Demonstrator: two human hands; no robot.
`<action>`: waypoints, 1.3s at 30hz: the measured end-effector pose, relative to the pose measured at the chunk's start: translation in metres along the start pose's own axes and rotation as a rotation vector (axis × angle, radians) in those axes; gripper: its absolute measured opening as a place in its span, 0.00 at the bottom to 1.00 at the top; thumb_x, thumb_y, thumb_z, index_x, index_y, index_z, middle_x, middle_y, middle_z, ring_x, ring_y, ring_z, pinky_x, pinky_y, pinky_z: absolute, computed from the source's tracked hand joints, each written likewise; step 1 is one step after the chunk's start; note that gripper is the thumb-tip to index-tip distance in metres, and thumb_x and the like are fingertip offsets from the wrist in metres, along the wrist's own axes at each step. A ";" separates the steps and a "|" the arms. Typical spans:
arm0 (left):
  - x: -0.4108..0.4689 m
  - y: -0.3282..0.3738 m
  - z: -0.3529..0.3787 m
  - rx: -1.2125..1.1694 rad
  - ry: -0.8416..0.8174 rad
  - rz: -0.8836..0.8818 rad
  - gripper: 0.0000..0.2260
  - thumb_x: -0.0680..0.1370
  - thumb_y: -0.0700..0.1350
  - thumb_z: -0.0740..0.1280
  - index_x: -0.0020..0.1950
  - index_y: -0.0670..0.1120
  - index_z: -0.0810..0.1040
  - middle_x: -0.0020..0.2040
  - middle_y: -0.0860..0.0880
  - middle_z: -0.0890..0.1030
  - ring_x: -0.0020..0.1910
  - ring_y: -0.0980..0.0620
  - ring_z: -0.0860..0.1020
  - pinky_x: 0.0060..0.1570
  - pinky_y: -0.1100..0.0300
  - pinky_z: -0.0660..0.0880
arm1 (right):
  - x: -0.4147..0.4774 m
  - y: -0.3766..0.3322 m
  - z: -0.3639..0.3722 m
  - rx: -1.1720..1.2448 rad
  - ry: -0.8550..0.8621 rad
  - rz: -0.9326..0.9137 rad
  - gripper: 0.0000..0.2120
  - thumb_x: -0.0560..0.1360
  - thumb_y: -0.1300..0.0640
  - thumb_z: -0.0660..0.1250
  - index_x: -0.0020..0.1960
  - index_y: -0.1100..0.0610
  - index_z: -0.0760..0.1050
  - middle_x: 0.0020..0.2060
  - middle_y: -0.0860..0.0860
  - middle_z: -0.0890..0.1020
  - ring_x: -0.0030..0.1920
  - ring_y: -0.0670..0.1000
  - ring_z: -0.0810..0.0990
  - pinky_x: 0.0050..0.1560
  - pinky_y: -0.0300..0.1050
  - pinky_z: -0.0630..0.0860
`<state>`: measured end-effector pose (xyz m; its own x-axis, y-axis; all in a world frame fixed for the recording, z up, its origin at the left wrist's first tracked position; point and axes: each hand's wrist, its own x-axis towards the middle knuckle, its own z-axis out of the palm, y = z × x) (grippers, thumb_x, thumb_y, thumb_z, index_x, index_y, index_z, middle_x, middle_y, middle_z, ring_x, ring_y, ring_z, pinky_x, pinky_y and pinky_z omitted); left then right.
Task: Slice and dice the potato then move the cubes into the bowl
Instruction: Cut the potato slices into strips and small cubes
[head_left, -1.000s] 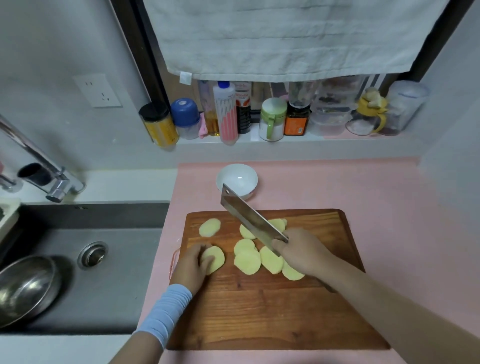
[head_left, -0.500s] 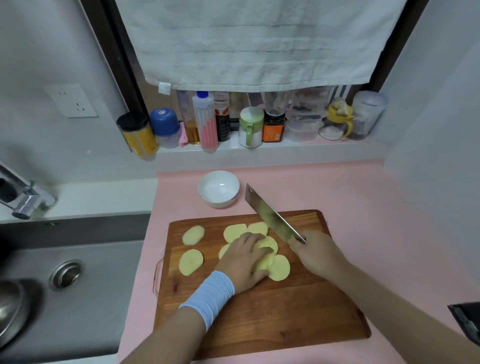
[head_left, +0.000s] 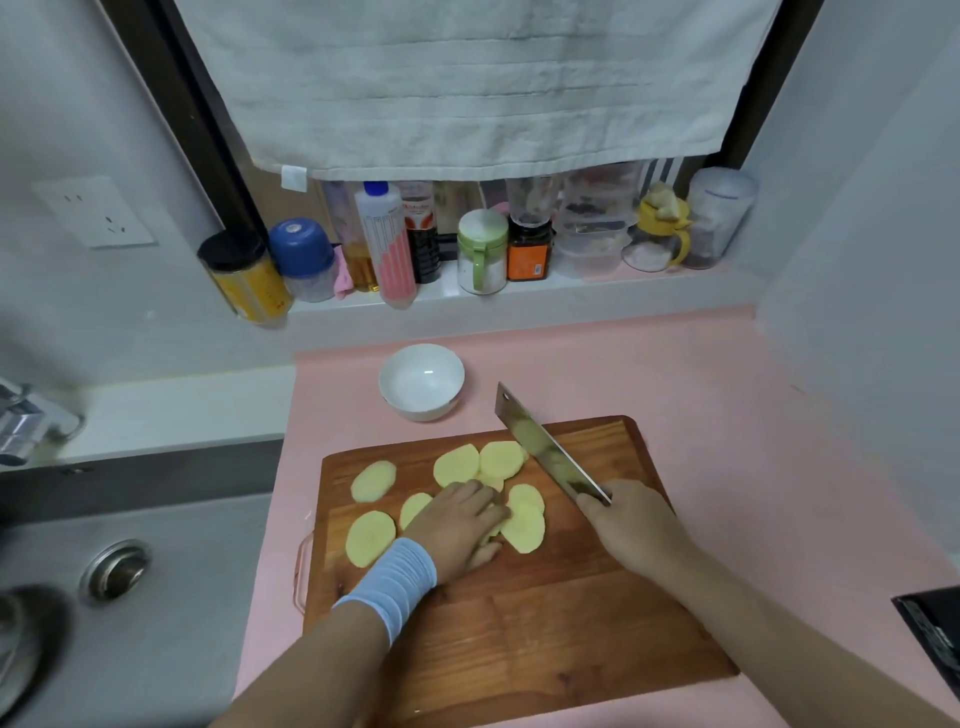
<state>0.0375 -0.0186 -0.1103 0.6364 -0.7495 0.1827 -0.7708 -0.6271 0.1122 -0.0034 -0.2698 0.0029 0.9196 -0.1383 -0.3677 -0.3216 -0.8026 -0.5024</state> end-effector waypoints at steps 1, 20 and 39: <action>-0.009 -0.007 -0.002 -0.007 0.003 -0.008 0.17 0.75 0.56 0.67 0.61 0.50 0.76 0.57 0.51 0.77 0.55 0.49 0.74 0.52 0.53 0.77 | 0.000 -0.003 0.002 0.011 -0.005 -0.002 0.16 0.81 0.48 0.63 0.35 0.51 0.72 0.31 0.48 0.78 0.33 0.50 0.77 0.32 0.45 0.65; 0.040 0.020 -0.006 -0.152 -0.222 -0.127 0.30 0.74 0.58 0.71 0.72 0.47 0.71 0.68 0.46 0.70 0.66 0.46 0.67 0.65 0.50 0.70 | 0.008 0.013 -0.007 0.035 0.042 0.023 0.11 0.81 0.47 0.63 0.44 0.50 0.77 0.36 0.46 0.82 0.38 0.47 0.80 0.38 0.45 0.75; 0.044 0.023 -0.021 -0.229 -0.138 -0.300 0.25 0.74 0.54 0.71 0.69 0.51 0.73 0.67 0.52 0.72 0.63 0.48 0.70 0.63 0.53 0.70 | 0.005 0.019 -0.006 0.036 0.017 -0.003 0.10 0.80 0.46 0.63 0.46 0.50 0.78 0.36 0.46 0.81 0.38 0.48 0.80 0.39 0.45 0.76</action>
<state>0.0468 -0.0613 -0.0789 0.8203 -0.5715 -0.0224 -0.5270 -0.7705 0.3586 -0.0033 -0.2889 -0.0033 0.9244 -0.1459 -0.3525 -0.3260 -0.7817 -0.5316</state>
